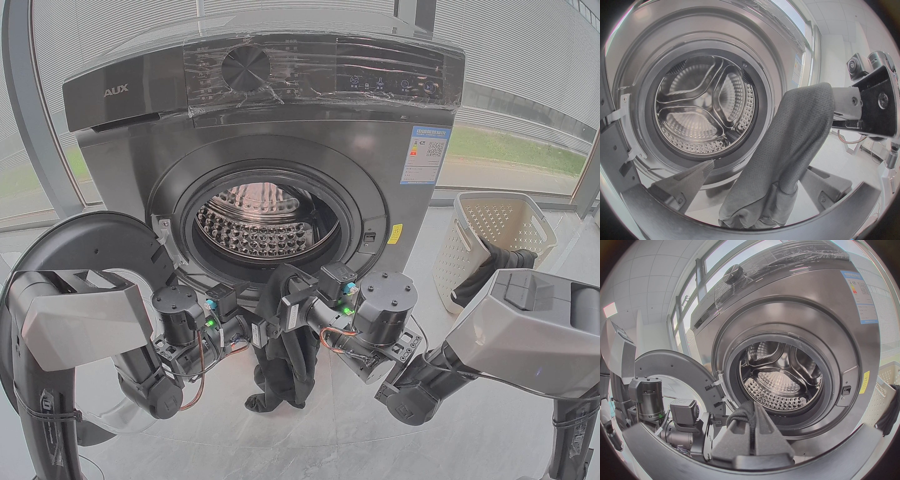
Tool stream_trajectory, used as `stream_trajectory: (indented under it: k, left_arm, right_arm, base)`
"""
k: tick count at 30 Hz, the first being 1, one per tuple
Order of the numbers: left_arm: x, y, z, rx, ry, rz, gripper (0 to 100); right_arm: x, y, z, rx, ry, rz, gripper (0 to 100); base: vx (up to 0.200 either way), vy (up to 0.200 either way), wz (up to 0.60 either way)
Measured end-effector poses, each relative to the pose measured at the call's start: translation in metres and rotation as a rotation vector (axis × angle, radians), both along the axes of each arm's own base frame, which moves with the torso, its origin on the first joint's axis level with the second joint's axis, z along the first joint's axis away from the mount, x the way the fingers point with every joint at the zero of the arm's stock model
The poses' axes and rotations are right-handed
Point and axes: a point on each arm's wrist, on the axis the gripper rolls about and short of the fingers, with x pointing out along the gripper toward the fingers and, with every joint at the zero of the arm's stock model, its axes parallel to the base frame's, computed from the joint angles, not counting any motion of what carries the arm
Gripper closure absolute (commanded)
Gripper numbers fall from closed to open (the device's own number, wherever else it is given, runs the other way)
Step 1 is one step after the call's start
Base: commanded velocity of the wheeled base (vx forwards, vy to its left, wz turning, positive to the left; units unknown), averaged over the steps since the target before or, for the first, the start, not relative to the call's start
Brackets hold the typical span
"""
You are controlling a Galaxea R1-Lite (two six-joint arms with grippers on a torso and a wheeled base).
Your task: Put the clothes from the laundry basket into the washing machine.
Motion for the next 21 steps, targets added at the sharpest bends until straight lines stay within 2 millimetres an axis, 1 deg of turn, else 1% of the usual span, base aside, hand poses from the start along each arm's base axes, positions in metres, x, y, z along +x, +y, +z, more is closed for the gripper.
stream_trajectory:
  k: [9, 10, 17, 21]
  left_arm:
    - [0.0074, -0.0025, -0.0065, 0.003, -0.002, 0.012, 0]
    - [0.0079, -0.0027, -0.0072, 0.004, -0.002, 0.012, 100]
    - [0.0082, -0.0027, -0.0076, 0.003, -0.001, 0.008, 100]
    - [0.0060, -0.0005, -0.0007, -0.004, -0.012, 0.009, 100]
  right_arm:
    - [-0.0001, 0.0002, -0.0003, 0.003, 0.002, 0.001, 100]
    - [0.0000, 0.0000, -0.0002, 0.004, 0.002, 0.000, 100]
    - [0.0006, -0.0003, -0.0009, 0.004, 0.003, -0.001, 100]
    - [0.0013, -0.0008, -0.0025, 0.003, 0.005, -0.003, 100]
  base:
    - [0.000, 0.000, 0.00]
    - [0.000, 0.000, 0.00]
    - [0.000, 0.000, 0.00]
    - [0.000, 0.000, 0.00]
